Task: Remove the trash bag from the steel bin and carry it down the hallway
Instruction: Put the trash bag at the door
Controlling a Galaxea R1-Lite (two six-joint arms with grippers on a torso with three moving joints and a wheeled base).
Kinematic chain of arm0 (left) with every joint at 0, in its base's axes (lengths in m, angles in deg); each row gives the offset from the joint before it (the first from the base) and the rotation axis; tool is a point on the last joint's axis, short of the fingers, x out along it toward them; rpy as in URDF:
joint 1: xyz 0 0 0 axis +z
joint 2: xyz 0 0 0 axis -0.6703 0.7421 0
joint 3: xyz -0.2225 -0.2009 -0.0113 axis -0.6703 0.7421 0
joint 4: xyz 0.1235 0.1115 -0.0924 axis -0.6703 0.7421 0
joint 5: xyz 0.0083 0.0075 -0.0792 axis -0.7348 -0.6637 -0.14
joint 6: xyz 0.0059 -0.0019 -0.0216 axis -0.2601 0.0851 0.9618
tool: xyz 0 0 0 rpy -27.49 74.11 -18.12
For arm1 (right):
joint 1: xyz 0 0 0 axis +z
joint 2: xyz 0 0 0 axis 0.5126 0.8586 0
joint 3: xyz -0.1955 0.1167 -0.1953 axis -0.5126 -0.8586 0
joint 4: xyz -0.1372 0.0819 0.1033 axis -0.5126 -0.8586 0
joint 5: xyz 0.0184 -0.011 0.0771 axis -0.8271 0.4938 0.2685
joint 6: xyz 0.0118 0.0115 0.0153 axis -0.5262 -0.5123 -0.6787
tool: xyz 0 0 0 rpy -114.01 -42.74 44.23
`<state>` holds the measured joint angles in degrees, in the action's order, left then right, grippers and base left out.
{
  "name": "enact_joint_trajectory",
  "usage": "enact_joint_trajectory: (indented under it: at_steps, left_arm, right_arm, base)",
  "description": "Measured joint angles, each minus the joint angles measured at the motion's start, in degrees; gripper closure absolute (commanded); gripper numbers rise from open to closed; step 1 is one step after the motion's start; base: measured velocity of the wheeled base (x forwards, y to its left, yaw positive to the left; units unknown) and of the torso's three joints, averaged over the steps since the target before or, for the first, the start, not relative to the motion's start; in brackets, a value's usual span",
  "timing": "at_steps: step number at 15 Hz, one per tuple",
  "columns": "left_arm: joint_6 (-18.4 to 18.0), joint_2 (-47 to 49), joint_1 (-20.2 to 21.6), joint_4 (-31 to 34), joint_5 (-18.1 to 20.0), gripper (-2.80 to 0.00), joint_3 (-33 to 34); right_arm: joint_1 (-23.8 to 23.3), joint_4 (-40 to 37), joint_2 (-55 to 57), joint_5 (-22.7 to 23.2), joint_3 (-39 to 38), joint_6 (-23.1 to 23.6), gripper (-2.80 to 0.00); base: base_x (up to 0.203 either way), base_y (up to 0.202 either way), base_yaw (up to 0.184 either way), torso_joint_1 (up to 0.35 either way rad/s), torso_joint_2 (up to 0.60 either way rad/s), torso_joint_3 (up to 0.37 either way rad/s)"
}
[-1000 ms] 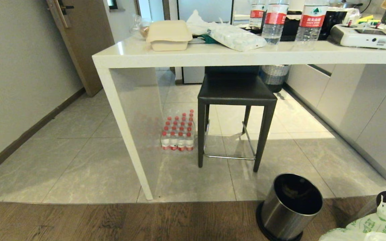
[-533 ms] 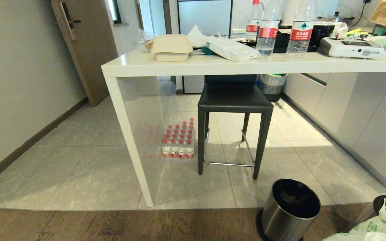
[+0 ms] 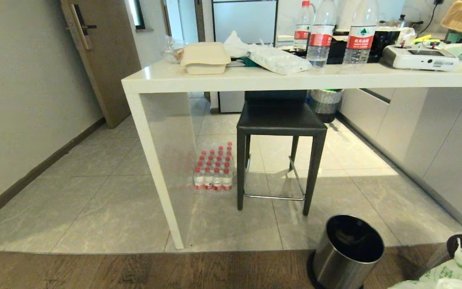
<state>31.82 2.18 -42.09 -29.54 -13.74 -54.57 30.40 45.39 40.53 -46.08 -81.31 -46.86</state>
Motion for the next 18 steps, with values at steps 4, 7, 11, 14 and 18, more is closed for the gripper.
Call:
enact_joint_trajectory:
  at_steps: [4, 7, 11, 14, 18]
  left_arm:
    - [0.0, 0.0, 0.0, 0.0, 0.0, 0.00, 0.0]
    - [0.0, 0.0, 0.0, 0.0, 0.0, 0.00, 0.0]
    - [0.0, 0.0, 0.0, 0.0, 0.0, 0.00, 0.0]
    - [0.0, 0.0, 0.0, 0.0, 0.0, 0.00, 0.0]
    - [0.0, 0.0, 0.0, 0.0, 0.0, 0.00, 0.0]
  right_arm:
    - [0.0, 0.0, 0.0, 0.0, 0.0, 0.0, 0.00]
    - [0.1, 0.0, 0.0, 0.0, 0.0, 0.0, 0.00]
    - [0.0, 0.0, 0.0, 0.0, 0.0, 0.0, 0.00]
    - [0.0, 0.0, 0.0, 0.0, 0.0, 0.0, 0.00]
    - [0.0, 0.0, 0.0, 0.0, 0.0, 0.0, 0.00]
  base:
    - [0.002, 0.155, 0.002, 0.002, 0.00, 0.003]
    - [0.000, 0.191, 0.010, 0.002, 0.00, 0.002]
    - [0.000, 0.190, 0.009, 0.002, 0.00, 0.003]
    - [0.000, 0.191, 0.009, 0.002, 0.00, -0.001]
    - [0.000, 0.190, 0.010, 0.002, 0.00, 0.001]
